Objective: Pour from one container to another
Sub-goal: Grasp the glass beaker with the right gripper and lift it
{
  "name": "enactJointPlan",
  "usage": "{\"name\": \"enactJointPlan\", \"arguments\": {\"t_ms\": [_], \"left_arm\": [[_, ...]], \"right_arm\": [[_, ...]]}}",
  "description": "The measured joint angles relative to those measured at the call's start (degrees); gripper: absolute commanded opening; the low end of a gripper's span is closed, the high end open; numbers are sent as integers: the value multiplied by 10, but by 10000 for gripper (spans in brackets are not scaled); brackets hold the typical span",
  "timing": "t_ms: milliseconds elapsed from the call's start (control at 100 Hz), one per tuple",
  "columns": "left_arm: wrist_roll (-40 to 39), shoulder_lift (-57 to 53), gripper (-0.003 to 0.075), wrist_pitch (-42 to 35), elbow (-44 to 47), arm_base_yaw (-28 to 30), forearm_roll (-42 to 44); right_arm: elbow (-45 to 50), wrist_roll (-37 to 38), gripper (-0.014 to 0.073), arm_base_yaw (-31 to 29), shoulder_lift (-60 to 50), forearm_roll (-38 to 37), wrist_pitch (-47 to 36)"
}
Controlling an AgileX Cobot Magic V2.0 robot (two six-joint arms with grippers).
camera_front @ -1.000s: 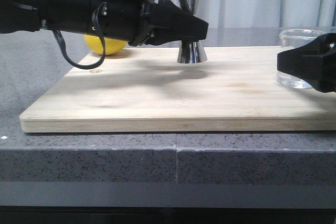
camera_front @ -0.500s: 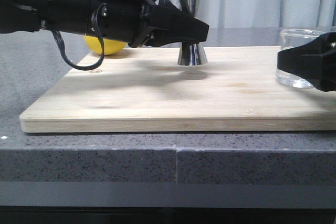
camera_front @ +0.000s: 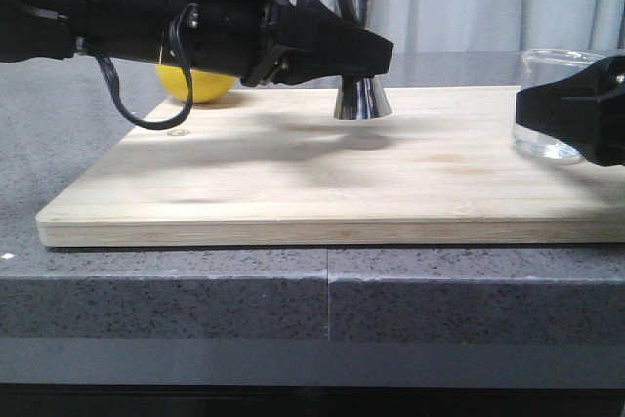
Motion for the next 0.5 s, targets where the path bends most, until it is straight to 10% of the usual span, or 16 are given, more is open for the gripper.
{"name": "enactJointPlan", "arguments": {"t_ms": [500], "left_arm": [[0,0,-21,-35,0,0,25]], "right_arm": [[-18,0,293,0,1,-1,-21]]}}
